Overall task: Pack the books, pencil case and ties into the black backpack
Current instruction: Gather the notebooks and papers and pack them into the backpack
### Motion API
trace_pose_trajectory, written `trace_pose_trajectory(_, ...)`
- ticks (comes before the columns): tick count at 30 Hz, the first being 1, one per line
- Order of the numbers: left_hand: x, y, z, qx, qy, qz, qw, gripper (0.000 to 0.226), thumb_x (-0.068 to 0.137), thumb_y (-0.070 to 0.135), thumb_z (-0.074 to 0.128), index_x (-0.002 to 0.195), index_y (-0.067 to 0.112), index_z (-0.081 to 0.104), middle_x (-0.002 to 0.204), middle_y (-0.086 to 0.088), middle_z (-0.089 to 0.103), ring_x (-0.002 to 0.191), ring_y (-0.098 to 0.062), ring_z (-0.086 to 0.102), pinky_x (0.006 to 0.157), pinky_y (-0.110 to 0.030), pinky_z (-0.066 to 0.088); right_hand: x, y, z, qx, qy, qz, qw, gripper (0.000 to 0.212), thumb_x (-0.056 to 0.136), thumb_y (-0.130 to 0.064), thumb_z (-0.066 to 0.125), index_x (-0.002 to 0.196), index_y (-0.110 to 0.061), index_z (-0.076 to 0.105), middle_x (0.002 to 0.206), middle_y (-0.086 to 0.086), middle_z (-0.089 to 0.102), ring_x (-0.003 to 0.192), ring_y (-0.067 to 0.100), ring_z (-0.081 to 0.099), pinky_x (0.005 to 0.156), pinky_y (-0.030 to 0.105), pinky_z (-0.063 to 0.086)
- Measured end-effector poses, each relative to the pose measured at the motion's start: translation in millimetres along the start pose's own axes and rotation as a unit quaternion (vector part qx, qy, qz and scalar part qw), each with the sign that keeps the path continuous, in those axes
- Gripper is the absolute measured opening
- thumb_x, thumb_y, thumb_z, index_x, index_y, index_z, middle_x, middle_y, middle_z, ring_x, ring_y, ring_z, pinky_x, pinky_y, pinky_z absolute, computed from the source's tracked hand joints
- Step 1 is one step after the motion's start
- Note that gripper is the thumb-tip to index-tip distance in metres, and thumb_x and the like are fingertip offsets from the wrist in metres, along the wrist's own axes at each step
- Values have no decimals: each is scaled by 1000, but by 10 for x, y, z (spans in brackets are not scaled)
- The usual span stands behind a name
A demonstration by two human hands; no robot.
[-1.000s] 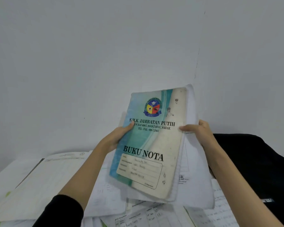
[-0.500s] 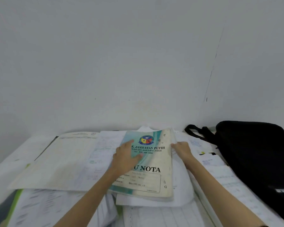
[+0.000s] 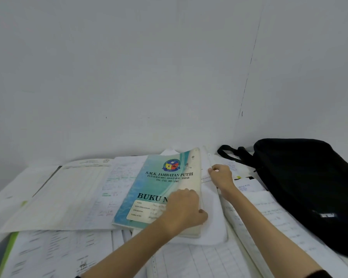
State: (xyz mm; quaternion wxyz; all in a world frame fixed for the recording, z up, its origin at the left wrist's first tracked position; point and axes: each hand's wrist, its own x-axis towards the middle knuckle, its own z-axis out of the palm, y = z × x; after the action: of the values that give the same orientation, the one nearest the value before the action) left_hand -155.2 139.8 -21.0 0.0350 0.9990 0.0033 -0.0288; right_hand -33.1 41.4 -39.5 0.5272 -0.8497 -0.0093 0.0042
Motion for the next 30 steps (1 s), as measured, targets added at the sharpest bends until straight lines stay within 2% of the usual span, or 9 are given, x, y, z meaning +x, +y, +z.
trace_pose_trajectory(1, -21, 53, -48, 21, 10, 24, 999, 26, 89, 31, 47, 99, 8, 53, 85, -7, 50, 87, -28, 53, 60, -27, 33, -3, 8, 19, 13, 10, 4, 1000, 17, 94, -6, 47, 78, -2, 52, 83, 10, 48, 66, 18, 39, 53, 25, 30)
trace_pose_trajectory(3, -45, 100, -160, 37, 9, 40, 998, 19, 90, 19, 47, 100, 6, 56, 93, -11, 55, 88, -28, 55, 63, -27, 36, 4, 34, 64, 35, 29, 11, 999, 18, 92, -4, 47, 75, -4, 49, 79, 10, 45, 71, 20, 38, 53, 27, 27)
trace_pose_trajectory(5, -17, -33, -328, -21, 12, 21, 1000, 8, 88, 12, 48, 85, 7, 53, 86, -8, 56, 78, -21, 55, 62, -24, 38, 27, 56, 87, 54, 41, 24, 997, 18, 91, -3, 47, 73, -7, 48, 76, 10, 42, 72, 20, 36, 60, 26, 27)
trace_pose_trajectory(8, 90, -492, -675, -157, 12, -24, 987, 19, 82, 10, 50, 64, 13, 46, 65, -3, 47, 57, -16, 39, 49, -21, 28, 62, 59, 89, 63, 58, 34, 996, 23, 90, -2, 47, 67, -4, 49, 70, 10, 41, 71, 20, 37, 60, 26, 28)
trace_pose_trajectory(11, 71, -871, -985, -251, 59, -65, 964, 16, 83, 11, 53, 84, 19, 66, 81, -1, 59, 72, -17, 49, 56, -21, 36, 76, 49, 155, 95, 87, 40, 991, 22, 91, -1, 46, 73, 7, 56, 76, 17, 48, 72, 22, 39, 56, 27, 28)
trace_pose_trajectory(15, -21, -985, -1127, -297, 105, -72, 946, 25, 86, 11, 54, 104, 10, 72, 92, 3, 65, 88, -13, 59, 64, -15, 44, 75, -2, 364, 95, 66, 37, 993, 19, 90, -2, 44, 73, -7, 45, 71, 10, 41, 65, 21, 36, 53, 26, 25)
trace_pose_trajectory(18, -37, -918, -1107, -288, 96, -61, 951, 26, 85, 10, 54, 103, 8, 73, 95, -1, 68, 88, -16, 61, 70, -20, 46, 85, -40, 416, 82, 54, 33, 995, 29, 90, 0, 43, 64, -10, 36, 62, 6, 34, 55, 18, 30, 49, 27, 23)
trace_pose_trajectory(23, -10, -913, -1092, -271, 90, -45, 957, 26, 84, 7, 52, 98, 5, 74, 83, -1, 67, 73, -13, 53, 61, -19, 41, 158, -26, 243, 79, 58, 43, 994, 41, 87, 3, 43, 56, -16, 25, 57, 2, 23, 53, 16, 21, 52, 28, 16)
trace_pose_trajectory(30, -27, -1073, -1330, -271, 134, -50, 952, 25, 84, 7, 52, 97, 10, 74, 97, 1, 68, 83, -10, 57, 63, -16, 43, 106, -3, 213, 98, 57, 59, 992, 43, 87, 2, 44, 56, -18, 24, 57, 1, 21, 54, 15, 19, 52, 26, 16)
